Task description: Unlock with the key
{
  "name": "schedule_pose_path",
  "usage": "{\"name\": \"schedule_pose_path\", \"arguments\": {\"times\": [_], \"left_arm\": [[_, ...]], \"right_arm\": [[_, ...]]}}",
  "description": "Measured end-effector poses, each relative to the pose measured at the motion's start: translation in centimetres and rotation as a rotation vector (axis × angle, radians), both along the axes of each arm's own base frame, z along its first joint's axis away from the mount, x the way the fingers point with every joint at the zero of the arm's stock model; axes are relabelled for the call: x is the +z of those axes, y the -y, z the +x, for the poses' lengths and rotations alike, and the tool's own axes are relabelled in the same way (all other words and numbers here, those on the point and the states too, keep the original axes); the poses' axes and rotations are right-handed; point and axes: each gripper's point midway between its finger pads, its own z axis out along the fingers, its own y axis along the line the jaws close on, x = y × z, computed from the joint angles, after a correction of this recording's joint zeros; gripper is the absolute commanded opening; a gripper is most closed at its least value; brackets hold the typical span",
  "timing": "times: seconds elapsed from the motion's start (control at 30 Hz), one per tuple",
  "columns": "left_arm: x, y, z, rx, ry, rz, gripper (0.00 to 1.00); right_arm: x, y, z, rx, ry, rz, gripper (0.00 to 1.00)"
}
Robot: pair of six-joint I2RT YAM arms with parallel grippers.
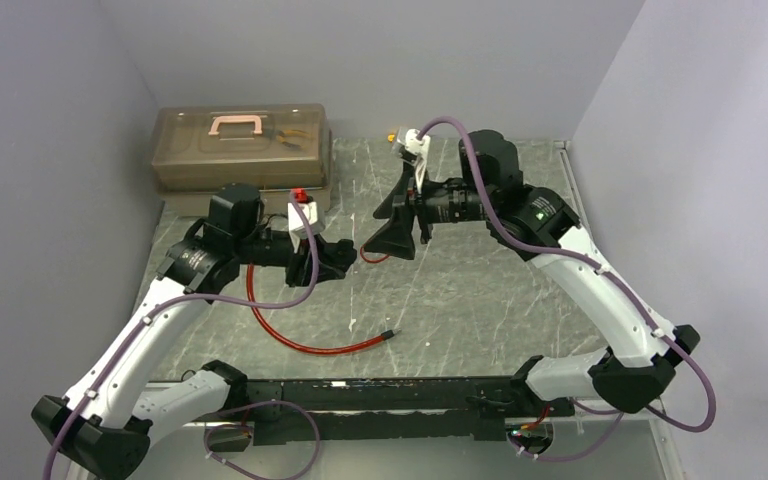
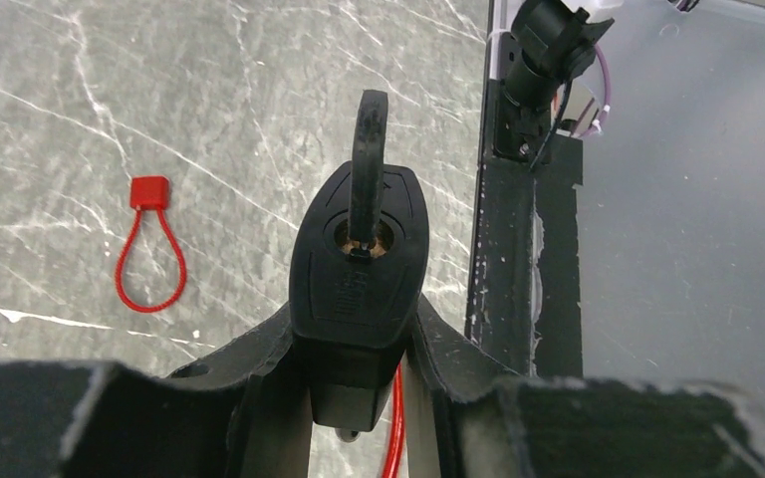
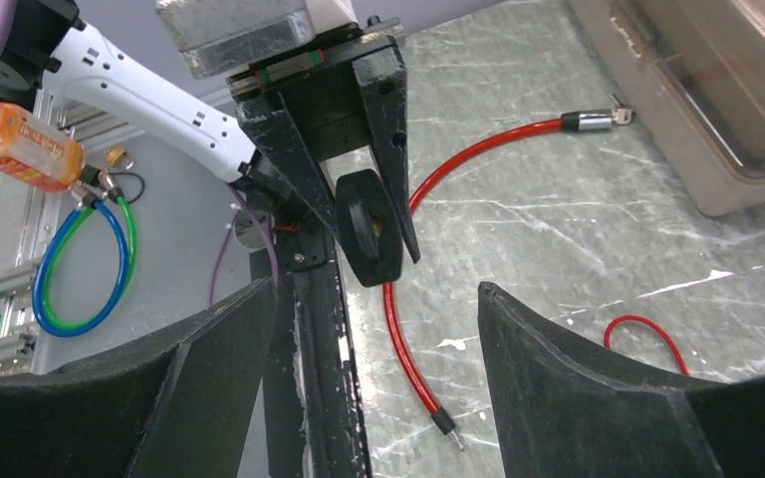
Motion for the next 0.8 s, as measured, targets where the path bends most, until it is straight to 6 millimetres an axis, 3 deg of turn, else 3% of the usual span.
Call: {"name": "schedule_pose_path", "arguments": {"times": [0.27, 0.57, 0.8], "left_arm": [[-1.1, 0.6, -0.4, -0.025, -0.05, 0.024, 0.0], [-1.1, 0.7, -0.5, -0.028, -0.055, 0.025, 0.0], [-1.1, 0.7, -0.5, -0.028, -0.055, 0.024, 0.0]], "right_arm": [[-1.1, -1.6, -0.5, 0.06, 0.025, -0.023, 0.69], [-3.5, -3.8, -0.8, 0.119, 0.013, -0.073, 0.54], [-4.2, -4.3, -0.9, 0.129, 0.01, -0.091, 0.33]]}}
